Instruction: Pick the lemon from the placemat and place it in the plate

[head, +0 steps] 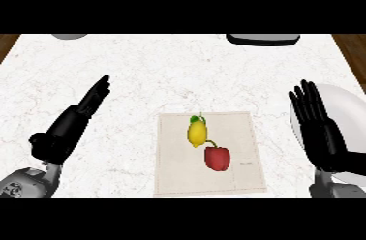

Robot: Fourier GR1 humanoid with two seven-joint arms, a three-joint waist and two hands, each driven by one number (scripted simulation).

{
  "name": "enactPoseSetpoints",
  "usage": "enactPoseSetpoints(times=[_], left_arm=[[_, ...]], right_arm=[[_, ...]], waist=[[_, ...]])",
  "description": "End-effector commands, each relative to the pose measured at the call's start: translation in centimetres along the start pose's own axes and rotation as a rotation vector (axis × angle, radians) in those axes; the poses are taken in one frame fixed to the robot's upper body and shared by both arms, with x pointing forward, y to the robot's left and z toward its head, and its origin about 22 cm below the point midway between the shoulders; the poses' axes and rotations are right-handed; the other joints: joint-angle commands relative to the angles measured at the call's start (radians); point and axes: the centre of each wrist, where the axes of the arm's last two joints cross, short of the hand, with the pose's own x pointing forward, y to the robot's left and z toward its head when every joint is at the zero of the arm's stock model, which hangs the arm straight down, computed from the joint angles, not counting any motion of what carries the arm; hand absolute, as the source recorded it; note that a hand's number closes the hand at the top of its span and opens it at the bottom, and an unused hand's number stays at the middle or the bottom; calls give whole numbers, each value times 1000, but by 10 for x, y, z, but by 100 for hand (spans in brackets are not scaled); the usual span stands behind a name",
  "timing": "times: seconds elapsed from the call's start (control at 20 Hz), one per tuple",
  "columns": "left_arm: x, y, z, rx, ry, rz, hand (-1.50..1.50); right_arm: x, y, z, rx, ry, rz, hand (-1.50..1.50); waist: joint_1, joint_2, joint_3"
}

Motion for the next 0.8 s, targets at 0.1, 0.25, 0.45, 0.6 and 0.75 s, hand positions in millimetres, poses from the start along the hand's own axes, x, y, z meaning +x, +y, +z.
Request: enactPoseSetpoints(times=[0.1, 0.25, 0.45, 0.6, 0.75], left_arm=[[-17, 25, -5, 151, 72, 73, 0], [-29, 31, -7, 281, 164, 117, 0], [-41, 19, 0, 258, 225, 165, 0], [-45, 26, -5, 265, 234, 166, 0], [-42, 24, -10, 270, 264, 166, 0]], right_arm=[[-3, 23, -33, 190, -20, -85, 150], [2, 41, -64, 358, -39, -205, 150], [-41, 30, -25, -78, -84, 7, -150], [-84, 37, -17, 97, -124, -43, -150], [-92, 20, -15, 267, -128, 94, -150]], waist=[[22, -5, 43], [54, 7, 45], [25, 6, 47], [22, -2, 45], [14, -7, 44]])
